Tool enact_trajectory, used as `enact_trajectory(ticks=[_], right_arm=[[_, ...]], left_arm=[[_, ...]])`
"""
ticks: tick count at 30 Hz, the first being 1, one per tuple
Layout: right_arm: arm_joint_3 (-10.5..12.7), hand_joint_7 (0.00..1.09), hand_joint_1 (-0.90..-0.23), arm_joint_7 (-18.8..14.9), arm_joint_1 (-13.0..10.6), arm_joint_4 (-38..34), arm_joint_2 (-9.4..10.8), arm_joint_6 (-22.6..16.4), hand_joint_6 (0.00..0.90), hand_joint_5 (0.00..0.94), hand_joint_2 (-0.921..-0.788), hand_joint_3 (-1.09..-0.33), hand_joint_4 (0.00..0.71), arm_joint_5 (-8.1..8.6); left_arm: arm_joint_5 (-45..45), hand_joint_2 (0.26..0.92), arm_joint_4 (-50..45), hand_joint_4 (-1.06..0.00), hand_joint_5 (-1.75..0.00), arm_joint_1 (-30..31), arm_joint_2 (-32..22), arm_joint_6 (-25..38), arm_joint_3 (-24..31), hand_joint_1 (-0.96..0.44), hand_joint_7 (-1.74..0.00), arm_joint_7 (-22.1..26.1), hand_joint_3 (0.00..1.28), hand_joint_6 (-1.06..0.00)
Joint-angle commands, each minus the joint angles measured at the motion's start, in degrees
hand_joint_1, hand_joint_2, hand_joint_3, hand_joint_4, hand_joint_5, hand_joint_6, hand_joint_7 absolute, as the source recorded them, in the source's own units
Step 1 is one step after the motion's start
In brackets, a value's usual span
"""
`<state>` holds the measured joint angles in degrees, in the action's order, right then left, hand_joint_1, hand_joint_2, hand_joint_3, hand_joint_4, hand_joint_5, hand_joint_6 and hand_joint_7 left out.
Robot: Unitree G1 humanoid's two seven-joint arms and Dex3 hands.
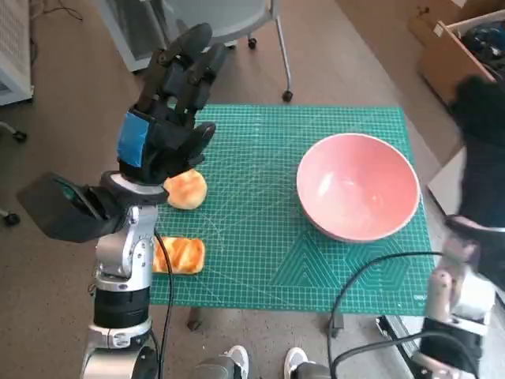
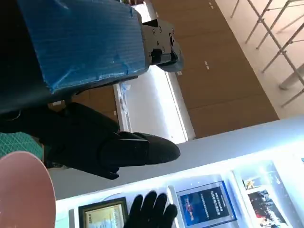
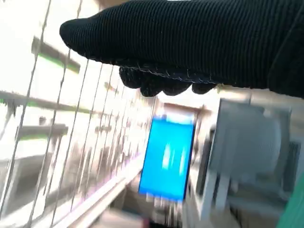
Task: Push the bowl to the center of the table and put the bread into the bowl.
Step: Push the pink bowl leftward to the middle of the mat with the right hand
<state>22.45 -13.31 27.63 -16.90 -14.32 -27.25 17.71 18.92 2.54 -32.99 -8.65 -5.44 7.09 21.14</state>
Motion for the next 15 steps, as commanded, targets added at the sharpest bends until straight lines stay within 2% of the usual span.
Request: enact_trajectory(ticks=[1,7,15], right_arm=[[2.5,0.32,-0.615,1.8,-0.6,-7.7,-1.1,-2.9,0.202,0.0,-0.921,-0.602,0.265,-0.43],[3.8,0.29,-0.574,3.5,1.7,-18.7,-2.0,-6.5,0.211,0.0,-0.921,-0.643,0.254,-0.82],[2.7,0.25,-0.559,4.3,5.0,-31.7,-2.1,-7.8,0.199,0.0,-0.921,-0.688,0.221,-1.57]], left_arm=[[-0.3,0.921,-0.2,0.0,-0.25,0.2,0.3,-0.9,-0.2,-0.59,-0.56,-0.2,0.32,0.0],[0.2,0.921,0.2,0.0,-0.25,-0.1,0.8,-0.5,0.0,-0.6,-0.56,-0.2,0.31,0.0],[0.2,0.921,0.6,-0.01,-0.28,-0.2,1.0,-0.4,-0.2,-0.6,-0.57,0.2,0.31,0.0]])
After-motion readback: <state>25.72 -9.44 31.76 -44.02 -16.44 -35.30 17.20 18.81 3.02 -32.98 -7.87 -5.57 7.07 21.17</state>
